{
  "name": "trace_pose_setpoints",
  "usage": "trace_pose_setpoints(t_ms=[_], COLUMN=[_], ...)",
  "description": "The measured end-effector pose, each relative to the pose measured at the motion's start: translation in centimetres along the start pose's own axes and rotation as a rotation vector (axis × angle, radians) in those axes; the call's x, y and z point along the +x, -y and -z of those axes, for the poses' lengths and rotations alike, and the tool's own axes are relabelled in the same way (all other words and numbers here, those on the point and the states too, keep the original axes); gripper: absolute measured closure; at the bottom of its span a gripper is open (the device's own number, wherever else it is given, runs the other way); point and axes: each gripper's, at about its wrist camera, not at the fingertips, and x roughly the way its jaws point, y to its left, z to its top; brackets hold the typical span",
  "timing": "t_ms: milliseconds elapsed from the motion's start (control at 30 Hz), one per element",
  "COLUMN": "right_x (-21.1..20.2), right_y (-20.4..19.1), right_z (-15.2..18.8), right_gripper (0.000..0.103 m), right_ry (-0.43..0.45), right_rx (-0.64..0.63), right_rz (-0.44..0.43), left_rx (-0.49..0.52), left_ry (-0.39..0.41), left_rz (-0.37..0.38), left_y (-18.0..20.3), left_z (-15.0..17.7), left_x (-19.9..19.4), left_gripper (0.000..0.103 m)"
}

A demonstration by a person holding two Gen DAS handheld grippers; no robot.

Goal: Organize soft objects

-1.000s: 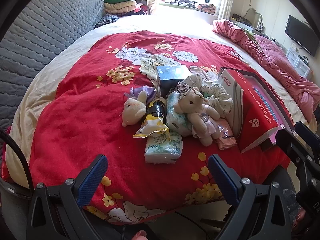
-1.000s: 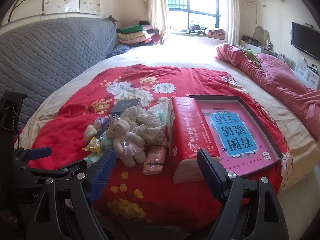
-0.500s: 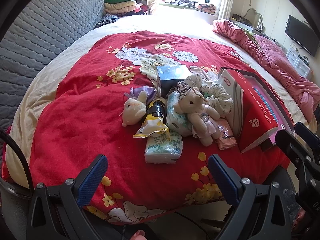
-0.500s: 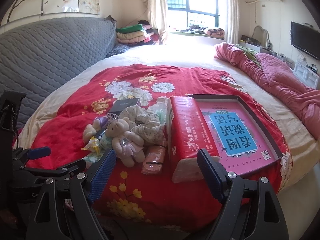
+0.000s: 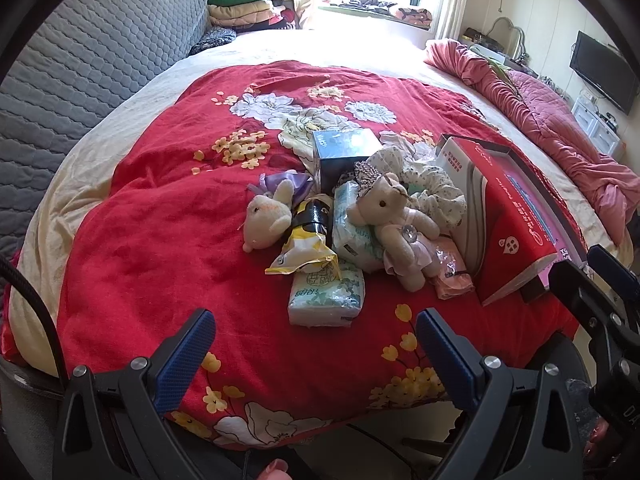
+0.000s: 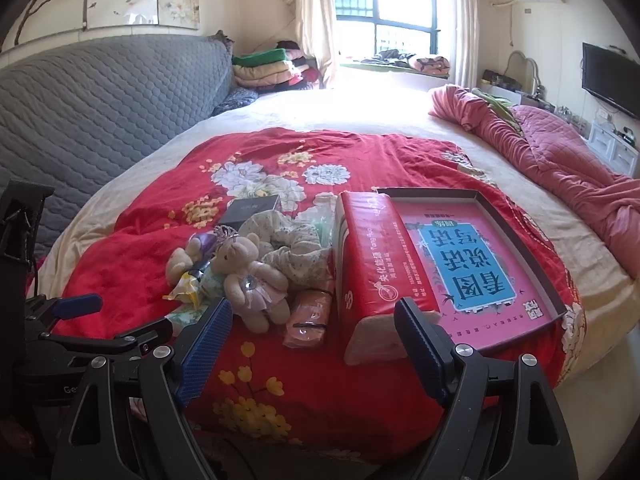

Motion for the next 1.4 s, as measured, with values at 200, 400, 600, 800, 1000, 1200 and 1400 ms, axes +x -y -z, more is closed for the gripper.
trace_pose_setpoints(t_ms=[200,400,600,800,1000,1200,1400], right_x=[0.9,2.9,5.9,8.8,10.6,12.3,14.1], right_y=[-0.5,-1.8,-4.2,-5.7,-5.4,-6.0,-7.4], right_z=[0.0,-0.2,-0.9,-1.1,-1.8,-2.5,-2.9], right_gripper=[0.019,0.019,0.019,0.019,0.019,0.019,0.026], right_ry=[-0.006,-0.028,-0.045,-0.057,-0.058,-0.066,-0.073], right_rx=[-0.015,-0.058,-0.144,-0.231,-0.234,-0.259,-0.330], right_rz=[-0.013,-0.048,-0.098,-0.105,-0.129,-0.140,-0.129], left_rx=[-0.028,-0.081,-0.180,-0.262,-0.275,-0.257,-0.259], left_ry=[-0.002,-0.003,-0.037,-0.068,-0.090,-0.114,-0.148], left_rz=[0.021,0.031,0.033,0.069,0.133,0.139,0.150], left_y=[-0.9,-2.9,-6.7,-9.4,-9.6,-9.1,-9.3], left_z=[-0.1,-0.7,-2.1,-3.9,-6.2,-7.6,-8.0], left_x=[0.5,1.4,4.0,7.0,9.7,11.8,13.6], left_gripper=[0.002,0.002,0.002,0.002,0.006,0.006,0.013])
